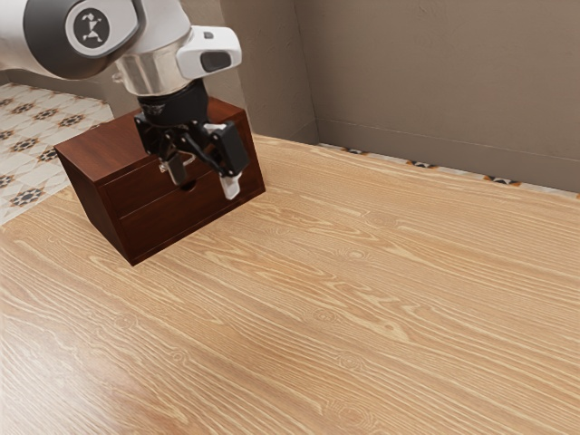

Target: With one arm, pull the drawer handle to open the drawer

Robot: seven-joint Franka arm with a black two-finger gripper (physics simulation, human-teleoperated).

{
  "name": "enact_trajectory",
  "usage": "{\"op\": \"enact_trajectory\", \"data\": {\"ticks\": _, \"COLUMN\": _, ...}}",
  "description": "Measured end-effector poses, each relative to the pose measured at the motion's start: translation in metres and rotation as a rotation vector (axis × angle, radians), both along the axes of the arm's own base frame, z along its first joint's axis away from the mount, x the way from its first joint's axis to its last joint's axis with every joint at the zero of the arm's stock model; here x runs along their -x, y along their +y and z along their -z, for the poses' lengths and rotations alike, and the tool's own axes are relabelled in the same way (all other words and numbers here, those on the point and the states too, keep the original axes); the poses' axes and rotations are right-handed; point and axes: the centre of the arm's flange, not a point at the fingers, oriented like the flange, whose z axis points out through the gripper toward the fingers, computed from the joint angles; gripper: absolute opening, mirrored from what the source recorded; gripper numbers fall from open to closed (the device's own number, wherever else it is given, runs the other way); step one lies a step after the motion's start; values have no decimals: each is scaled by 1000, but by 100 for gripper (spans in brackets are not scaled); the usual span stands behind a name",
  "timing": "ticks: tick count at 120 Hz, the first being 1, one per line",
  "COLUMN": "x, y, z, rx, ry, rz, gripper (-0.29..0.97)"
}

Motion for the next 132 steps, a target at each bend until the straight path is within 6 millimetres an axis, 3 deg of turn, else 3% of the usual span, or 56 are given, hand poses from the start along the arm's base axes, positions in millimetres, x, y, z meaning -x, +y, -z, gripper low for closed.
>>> {"op": "enact_trajectory", "data": {"ticks": 31, "x": 3, "y": 7, "z": 0, "rx": 0, "ry": 14, "rz": -46, "gripper": 68}}
{"op": "enact_trajectory", "data": {"ticks": 46, "x": 39, "y": 13, "z": -81, "rx": 3, "ry": -138, "rz": -70, "gripper": 68}}
{"op": "enact_trajectory", "data": {"ticks": 56, "x": 46, "y": 18, "z": -97, "rx": 1, "ry": -178, "rz": -88, "gripper": 68}}
{"op": "enact_trajectory", "data": {"ticks": 63, "x": 23, "y": 15, "z": -77, "rx": -1, "ry": -156, "rz": -85, "gripper": 68}}
{"op": "enact_trajectory", "data": {"ticks": 83, "x": -59, "y": 10, "z": 14, "rx": -12, "ry": -61, "rz": -72, "gripper": 68}}
{"op": "enact_trajectory", "data": {"ticks": 92, "x": -85, "y": 13, "z": 44, "rx": -30, "ry": -56, "rz": -60, "gripper": 68}}
{"op": "enact_trajectory", "data": {"ticks": 107, "x": -110, "y": 18, "z": 63, "rx": -94, "ry": -100, "rz": -15, "gripper": 68}}
{"op": "enact_trajectory", "data": {"ticks": 119, "x": -119, "y": 29, "z": 68, "rx": -149, "ry": -128, "rz": 12, "gripper": 68}}
{"op": "enact_trajectory", "data": {"ticks": 132, "x": -127, "y": 56, "z": 75, "rx": -192, "ry": -145, "rz": 22, "gripper": 68}}
